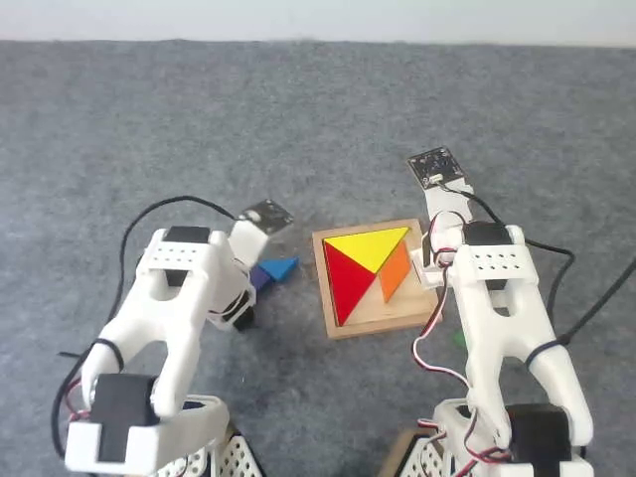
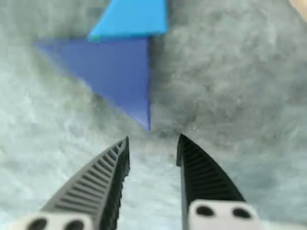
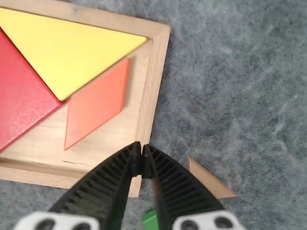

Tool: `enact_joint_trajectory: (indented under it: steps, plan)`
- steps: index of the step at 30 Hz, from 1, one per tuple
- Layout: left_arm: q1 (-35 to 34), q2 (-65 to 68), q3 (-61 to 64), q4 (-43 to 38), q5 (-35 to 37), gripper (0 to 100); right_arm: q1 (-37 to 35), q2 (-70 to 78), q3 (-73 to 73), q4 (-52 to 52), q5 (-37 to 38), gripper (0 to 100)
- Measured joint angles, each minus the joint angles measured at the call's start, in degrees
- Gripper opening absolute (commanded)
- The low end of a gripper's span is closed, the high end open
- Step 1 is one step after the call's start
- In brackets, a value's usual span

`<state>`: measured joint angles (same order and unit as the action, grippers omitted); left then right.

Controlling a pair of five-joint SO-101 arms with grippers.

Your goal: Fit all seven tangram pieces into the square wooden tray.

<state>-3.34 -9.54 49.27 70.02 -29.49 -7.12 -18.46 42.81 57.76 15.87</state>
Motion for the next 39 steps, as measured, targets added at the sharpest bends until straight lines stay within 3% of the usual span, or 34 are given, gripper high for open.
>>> enact_joint_trajectory:
  steps: [5, 10, 13, 16, 22, 24, 28, 35, 39]
  plan:
    - [0.0, -0.7, -0.1, 1.2, 10.5, 16, 0.0, 0.0, 0.0, 0.0, 0.0, 0.8]
    - [0.0, -7.1, -0.1, 2.4, 11.6, 19, 0.0, 0.0, 0.0, 0.0, 0.0, 0.8]
    - [0.0, -16.1, -0.1, 1.6, 1.3, 23, 0.0, 0.0, 0.0, 0.0, 0.0, 0.8]
    - [0.0, -24.5, 1.6, -1.5, -16.1, 23, 0.0, 0.0, 0.0, 0.0, 0.0, 0.8]
    - [-0.1, -27.9, 15.2, -20.2, -55.5, 23, 0.0, 0.0, 0.0, 0.0, 0.0, 0.8]
    - [0.1, -26.2, 15.7, -24.8, -63.9, 23, 0.0, 0.0, 0.0, 0.0, 0.0, 0.8]
    - [-0.4, -17.7, 9.8, -26.0, -65.3, 23, 0.0, 0.0, 0.0, 0.0, 0.0, 0.8]
    - [-0.8, 7.0, -10.1, -16.0, -63.6, 23, 0.0, 0.0, 0.0, 0.0, 0.0, 0.8]
    - [-0.8, 11.9, -14.6, -13.9, -61.0, 24, 0.0, 0.0, 0.0, 0.0, 0.0, 0.8]
